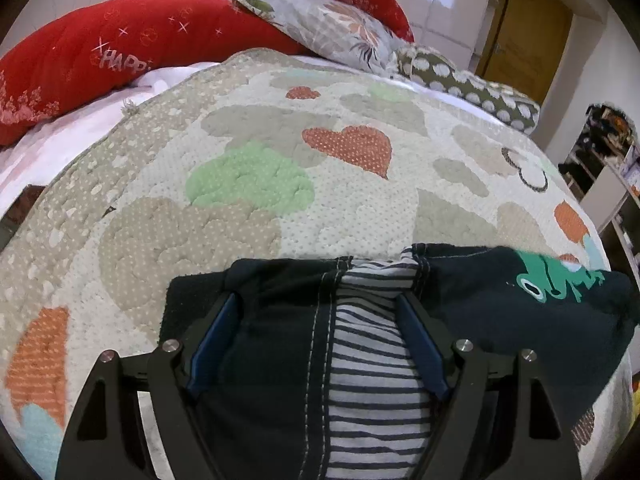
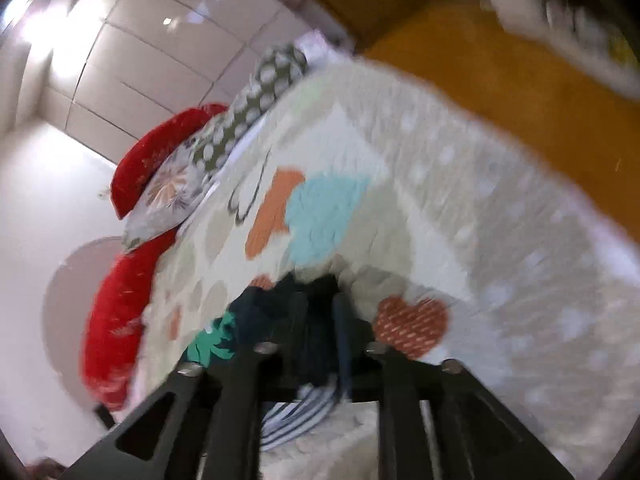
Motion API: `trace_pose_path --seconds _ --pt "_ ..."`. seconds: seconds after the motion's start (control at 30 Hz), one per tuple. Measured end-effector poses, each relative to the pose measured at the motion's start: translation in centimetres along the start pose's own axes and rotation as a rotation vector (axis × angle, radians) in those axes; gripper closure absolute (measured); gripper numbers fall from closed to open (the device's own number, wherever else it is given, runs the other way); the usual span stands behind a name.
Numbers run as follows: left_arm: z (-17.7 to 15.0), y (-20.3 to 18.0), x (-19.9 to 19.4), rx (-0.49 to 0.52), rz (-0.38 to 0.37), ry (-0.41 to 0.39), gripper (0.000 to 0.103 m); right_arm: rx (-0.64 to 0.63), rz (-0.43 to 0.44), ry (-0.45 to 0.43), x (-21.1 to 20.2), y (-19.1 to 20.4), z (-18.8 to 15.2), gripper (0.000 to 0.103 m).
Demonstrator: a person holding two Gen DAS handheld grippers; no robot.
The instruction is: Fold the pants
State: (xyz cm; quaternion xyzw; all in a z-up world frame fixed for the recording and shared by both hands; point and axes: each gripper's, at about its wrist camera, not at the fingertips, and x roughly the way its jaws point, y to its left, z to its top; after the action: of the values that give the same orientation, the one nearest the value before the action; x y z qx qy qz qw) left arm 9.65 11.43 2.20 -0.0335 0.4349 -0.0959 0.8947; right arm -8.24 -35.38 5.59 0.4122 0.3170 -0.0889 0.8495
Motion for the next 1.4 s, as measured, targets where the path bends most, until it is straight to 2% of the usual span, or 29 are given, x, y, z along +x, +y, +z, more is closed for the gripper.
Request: trace_pose_path --seconds 0.07,0.13,0.23,0.33,0.47,0.53,0.57,0.6,0.67,0.73,0.8,0.9,1.0,1.13,1.23,1.4 --pt "0.4 -0.1 -2.1 -0.019 -0.016 -0.003 0.027 -0.055 0.008 -0.007 -1.4 1.6 -0.6 0.071" --pt "0.5 -0.9 -5.3 -0.025 -0.043 -0.059 0.027 -0.109 0.014 -0.005 -2.3 3.0 -1.4 0.071" --pt "-0.1 -3.6 -8.2 0.036 -0.093 -0.086 0.026 -0.208 0.038 0.013 -2.8 5.2 -3.4 0.069" --pt "-1.4 -6.9 -7.1 0.136 -0.120 -0.019 0.025 -0.328 0.064 0.081 -0.7 7.6 -6.3 0.069" --pt "-4.3 -9.4 -2.7 0.230 -0.053 0.117 0.025 -0.354 0.064 0.160 2.0 7.6 -9.0 0.069" --pt "-5.3 -10.3 -1.9 0.297 -0.003 0.093 0.020 -0.366 -0.007 0.161 3.2 6.5 -9.3 0.069" --pt "-5.3 -10.6 -2.2 0.321 0.015 0.090 0.020 -0.361 -0.017 0.165 3.5 5.7 -9.3 0.070" --pt "-5.1 -11.0 -2.4 0.339 0.022 0.113 0.020 -0.342 0.013 0.173 3.5 5.1 -9.0 0.070" --pt "-3.9 -11.4 -3.2 0.334 -0.063 0.166 0.021 -0.315 0.031 0.153 2.2 4.5 -8.4 0.068" --pt "-2.3 -12.3 -4.9 0.319 -0.139 0.156 0.021 -0.324 0.038 0.091 0.3 4.4 -7.9 0.059" --pt "-1.1 -13.5 -5.8 0.324 -0.176 0.140 0.021 -0.301 0.031 0.021 -1.5 3.4 -7.3 0.046" --pt "0.9 -16.8 -5.5 0.319 -0.277 0.181 0.021 -0.242 0.014 -0.018 -2.5 1.7 -6.3 0.045" --pt "2.6 -21.7 -3.5 0.339 -0.368 0.260 0.021 -0.207 0.016 -0.004 -2.1 0.3 -5.7 0.044" --pt "3.7 -28.2 -1.1 0.423 -0.411 0.303 0.021 -0.201 0.037 0.031 -1.1 -0.1 -5.3 0.043" --pt "3.6 -32.6 1.0 0.484 -0.478 0.384 0.021 -0.216 0.046 0.054 0.2 0.5 -4.9 0.043" --pt "1.8 -37.2 4.7 0.602 -0.492 0.489 0.021 -0.242 0.034 0.089 2.1 1.3 -4.4 0.041"
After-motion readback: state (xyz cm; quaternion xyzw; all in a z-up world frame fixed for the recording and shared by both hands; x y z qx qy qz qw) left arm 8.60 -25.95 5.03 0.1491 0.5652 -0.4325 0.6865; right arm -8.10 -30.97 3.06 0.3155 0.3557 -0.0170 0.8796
